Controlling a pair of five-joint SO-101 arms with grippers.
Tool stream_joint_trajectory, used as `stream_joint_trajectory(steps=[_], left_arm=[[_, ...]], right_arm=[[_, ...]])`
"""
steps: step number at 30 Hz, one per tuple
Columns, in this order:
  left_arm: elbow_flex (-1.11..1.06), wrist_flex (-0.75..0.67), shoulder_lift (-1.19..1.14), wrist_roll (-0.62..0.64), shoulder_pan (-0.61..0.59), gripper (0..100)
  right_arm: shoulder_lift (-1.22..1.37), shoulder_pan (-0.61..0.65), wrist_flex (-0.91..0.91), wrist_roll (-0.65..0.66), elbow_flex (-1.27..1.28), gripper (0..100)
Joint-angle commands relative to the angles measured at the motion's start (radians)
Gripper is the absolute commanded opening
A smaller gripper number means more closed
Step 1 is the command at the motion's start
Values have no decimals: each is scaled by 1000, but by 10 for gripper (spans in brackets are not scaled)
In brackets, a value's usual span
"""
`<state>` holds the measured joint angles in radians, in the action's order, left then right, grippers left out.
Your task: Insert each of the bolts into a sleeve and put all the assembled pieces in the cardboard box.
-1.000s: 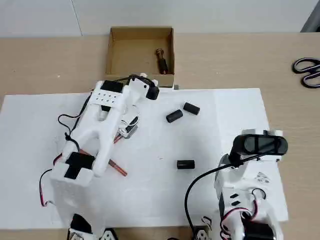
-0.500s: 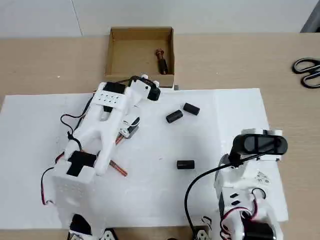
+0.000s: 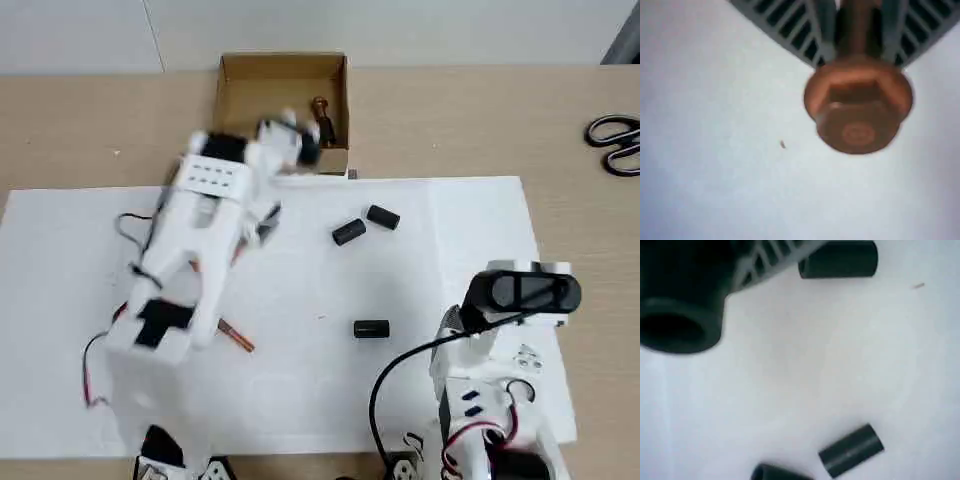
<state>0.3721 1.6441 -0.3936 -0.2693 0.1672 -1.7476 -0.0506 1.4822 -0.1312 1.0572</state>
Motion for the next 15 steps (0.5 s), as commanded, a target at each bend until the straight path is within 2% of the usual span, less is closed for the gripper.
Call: stream_joint_trajectory(steps=[1,4,11,15], left_arm=[[113,51,247,14,41,5],[113,98,365,41,66,5],[21,106,574,172,69,5],[-61,106,687,152,66,5]], right_arm=[[-2,1,-19,12,-48,3],[-2,4,-25,77,-48,2],[-2,154,-124,137,11,2],[-2,226,-131,160,63,2]])
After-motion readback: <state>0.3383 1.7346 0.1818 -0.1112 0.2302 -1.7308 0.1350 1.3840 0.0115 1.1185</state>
